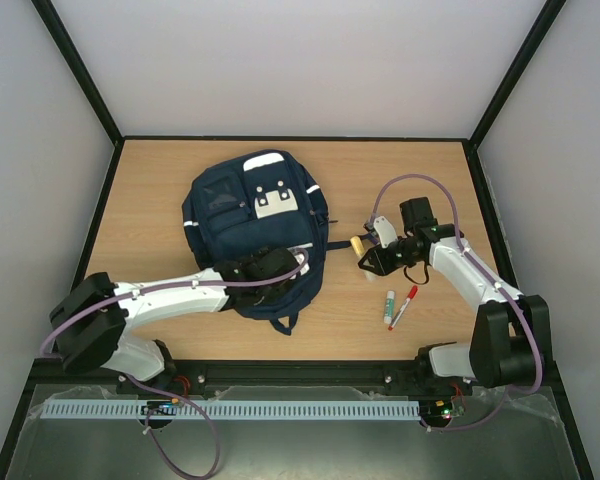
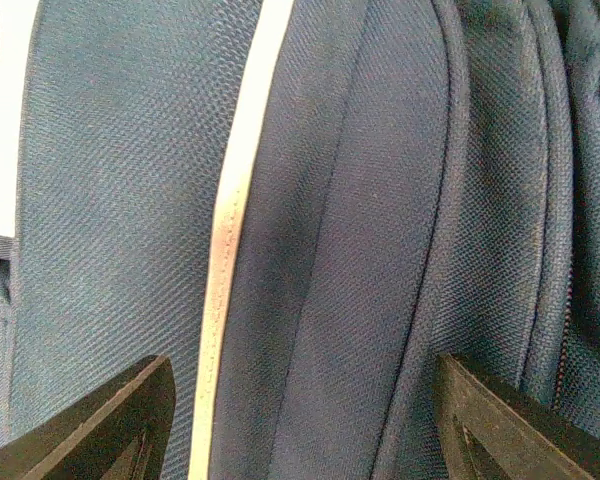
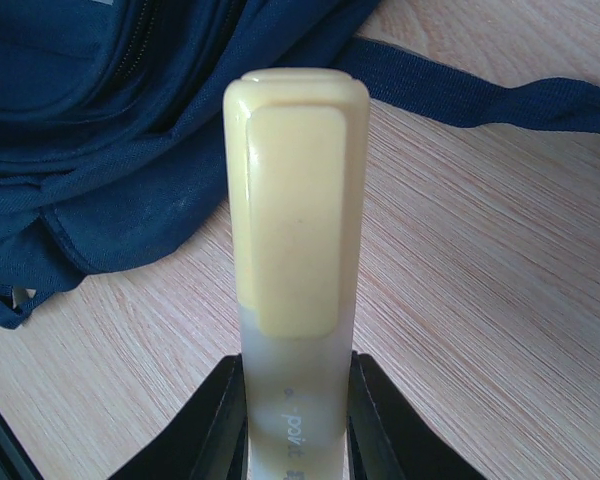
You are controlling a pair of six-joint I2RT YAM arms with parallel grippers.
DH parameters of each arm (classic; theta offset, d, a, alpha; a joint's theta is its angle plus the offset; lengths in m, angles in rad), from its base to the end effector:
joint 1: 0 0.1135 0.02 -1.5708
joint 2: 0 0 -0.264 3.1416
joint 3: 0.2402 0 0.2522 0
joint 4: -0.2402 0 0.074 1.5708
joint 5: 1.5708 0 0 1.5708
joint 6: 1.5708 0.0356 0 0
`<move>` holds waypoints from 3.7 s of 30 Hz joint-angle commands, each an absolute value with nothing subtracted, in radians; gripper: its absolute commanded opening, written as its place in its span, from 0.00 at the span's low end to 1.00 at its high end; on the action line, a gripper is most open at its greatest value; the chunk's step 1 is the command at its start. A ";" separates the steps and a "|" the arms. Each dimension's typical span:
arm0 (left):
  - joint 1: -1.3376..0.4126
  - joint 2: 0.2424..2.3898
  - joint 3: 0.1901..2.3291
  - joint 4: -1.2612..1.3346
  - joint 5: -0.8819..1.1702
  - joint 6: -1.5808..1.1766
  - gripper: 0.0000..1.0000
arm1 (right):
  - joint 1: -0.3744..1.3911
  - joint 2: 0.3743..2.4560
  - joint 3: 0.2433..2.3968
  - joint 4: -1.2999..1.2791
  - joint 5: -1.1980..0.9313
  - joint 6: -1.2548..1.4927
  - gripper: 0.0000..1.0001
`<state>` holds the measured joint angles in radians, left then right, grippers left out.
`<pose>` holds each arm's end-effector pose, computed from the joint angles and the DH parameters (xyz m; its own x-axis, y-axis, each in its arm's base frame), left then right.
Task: Pack the student bag
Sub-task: Pick up the stationery from the center of the board, then place the stationery in the student bag.
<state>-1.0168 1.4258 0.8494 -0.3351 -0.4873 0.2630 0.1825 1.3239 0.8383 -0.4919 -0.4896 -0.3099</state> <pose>0.1639 -0.2332 0.2082 -0.2454 0.8334 -0.4953 0.6880 0.5096 0.5166 0.2517 0.0635 0.2208 -0.6488 -0.3934 -0.6514 -0.6474 0.7352 0.2008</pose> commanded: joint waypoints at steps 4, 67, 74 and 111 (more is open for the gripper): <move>-1.025 1.487 0.844 -0.334 -0.553 0.291 0.73 | 0.181 1.312 0.825 -0.503 -0.512 -0.316 0.08; -0.619 1.189 0.968 -0.129 -0.146 0.136 0.02 | 1.015 1.406 1.224 -0.468 0.247 -0.850 0.02; -0.585 1.156 0.935 -0.097 -0.093 0.117 0.02 | 1.074 1.533 1.219 -0.261 0.426 -0.972 0.03; -0.564 1.104 0.873 -0.086 -0.047 0.080 0.03 | 0.816 1.259 1.067 -0.535 -0.042 -0.477 0.54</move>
